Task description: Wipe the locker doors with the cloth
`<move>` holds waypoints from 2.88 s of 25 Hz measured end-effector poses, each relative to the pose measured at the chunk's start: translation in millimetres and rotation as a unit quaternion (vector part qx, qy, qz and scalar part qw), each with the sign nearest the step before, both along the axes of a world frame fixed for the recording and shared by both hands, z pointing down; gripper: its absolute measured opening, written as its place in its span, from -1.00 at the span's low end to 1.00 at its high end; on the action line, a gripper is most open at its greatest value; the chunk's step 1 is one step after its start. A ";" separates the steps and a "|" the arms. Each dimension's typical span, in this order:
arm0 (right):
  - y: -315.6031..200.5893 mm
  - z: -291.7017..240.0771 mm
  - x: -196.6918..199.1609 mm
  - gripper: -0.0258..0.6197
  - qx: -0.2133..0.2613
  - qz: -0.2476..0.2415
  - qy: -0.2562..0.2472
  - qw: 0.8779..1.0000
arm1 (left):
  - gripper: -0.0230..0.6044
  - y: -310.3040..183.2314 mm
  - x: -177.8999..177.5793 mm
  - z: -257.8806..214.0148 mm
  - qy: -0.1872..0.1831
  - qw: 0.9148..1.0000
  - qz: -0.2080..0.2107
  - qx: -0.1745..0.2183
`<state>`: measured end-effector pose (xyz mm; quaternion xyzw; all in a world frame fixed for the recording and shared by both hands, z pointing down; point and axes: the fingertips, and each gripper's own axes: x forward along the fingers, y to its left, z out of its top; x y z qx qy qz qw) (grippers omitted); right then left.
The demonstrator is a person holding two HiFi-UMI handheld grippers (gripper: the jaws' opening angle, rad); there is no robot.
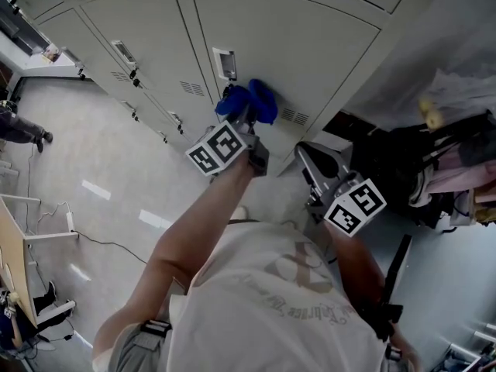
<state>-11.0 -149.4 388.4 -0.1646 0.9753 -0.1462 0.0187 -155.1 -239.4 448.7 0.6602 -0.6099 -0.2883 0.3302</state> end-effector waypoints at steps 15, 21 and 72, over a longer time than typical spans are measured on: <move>-15.6 -2.3 35.8 -0.90 0.000 0.023 -0.018 1.000 | -0.58 -2.1 -13.2 -38.8 -0.425 0.900 -0.085 -0.047; -19.8 -5.1 42.5 -0.90 0.003 0.022 -0.021 1.000 | -0.58 -2.8 25.7 -50.5 -0.465 0.883 -0.054 -0.023; -30.7 21.0 60.5 -0.90 -0.035 0.066 0.015 0.997 | -0.57 -8.4 41.2 10.9 -0.571 0.820 0.036 -0.034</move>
